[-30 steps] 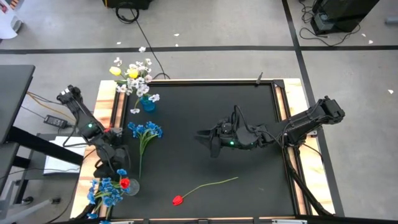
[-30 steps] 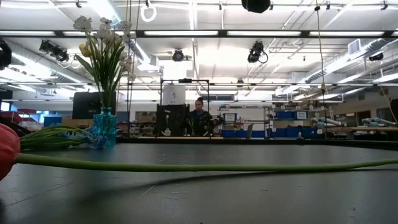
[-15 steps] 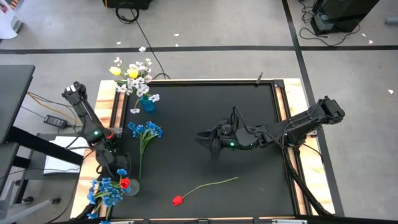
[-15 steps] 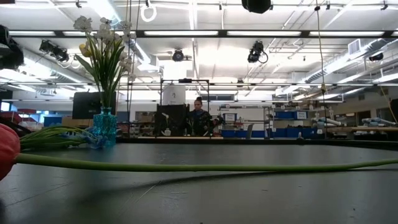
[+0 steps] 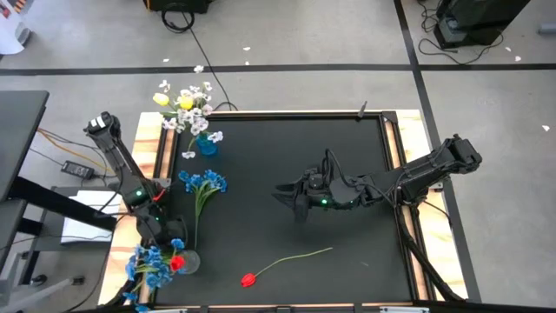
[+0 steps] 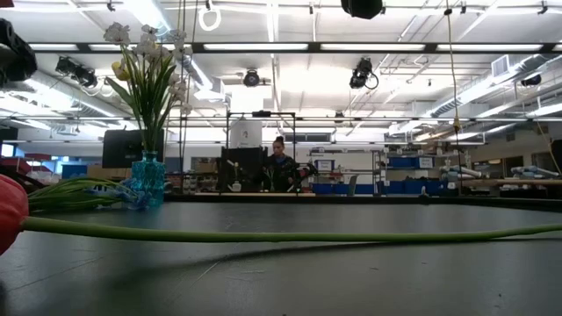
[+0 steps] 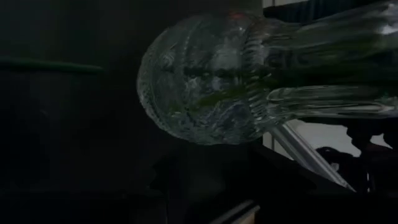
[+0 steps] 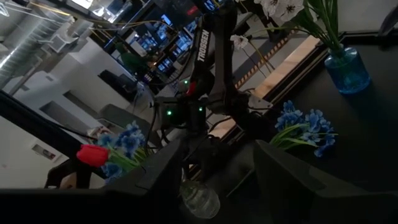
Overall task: Sort flowers into vase by color
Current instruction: Put the blue flowers into the transparent vase
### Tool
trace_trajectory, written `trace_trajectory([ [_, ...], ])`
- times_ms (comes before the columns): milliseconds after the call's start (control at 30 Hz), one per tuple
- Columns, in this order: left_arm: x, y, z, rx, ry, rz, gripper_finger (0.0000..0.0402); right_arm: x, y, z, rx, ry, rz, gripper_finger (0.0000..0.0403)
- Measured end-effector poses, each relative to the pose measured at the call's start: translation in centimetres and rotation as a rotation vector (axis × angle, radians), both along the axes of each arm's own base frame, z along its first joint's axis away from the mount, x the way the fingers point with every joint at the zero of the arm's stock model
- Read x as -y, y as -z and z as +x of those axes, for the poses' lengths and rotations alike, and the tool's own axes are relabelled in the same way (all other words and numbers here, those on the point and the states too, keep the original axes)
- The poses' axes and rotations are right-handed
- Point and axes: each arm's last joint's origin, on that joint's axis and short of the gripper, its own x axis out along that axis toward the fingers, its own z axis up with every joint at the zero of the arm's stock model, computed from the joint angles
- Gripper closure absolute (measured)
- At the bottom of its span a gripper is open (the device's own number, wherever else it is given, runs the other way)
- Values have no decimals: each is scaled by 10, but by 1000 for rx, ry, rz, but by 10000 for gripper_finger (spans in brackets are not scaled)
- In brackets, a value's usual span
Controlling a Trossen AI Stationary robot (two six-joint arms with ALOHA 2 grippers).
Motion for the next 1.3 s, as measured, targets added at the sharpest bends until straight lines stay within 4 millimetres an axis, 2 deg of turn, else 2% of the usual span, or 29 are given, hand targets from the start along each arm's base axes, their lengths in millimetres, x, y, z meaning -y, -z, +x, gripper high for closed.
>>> trace_trajectory([
  [700,14,6,15,100,-130,40,239,0,0,0,0,-23,3,197],
  [867,12,6,20,115,-161,47,239,4,0,2,-2,-23,-9,197],
  [1000,7,12,17,42,-164,95,239,9,0,3,-3,-35,-1,197],
  [1300,4,15,15,-82,-227,88,247,15,0,5,-3,-53,5,197],
])
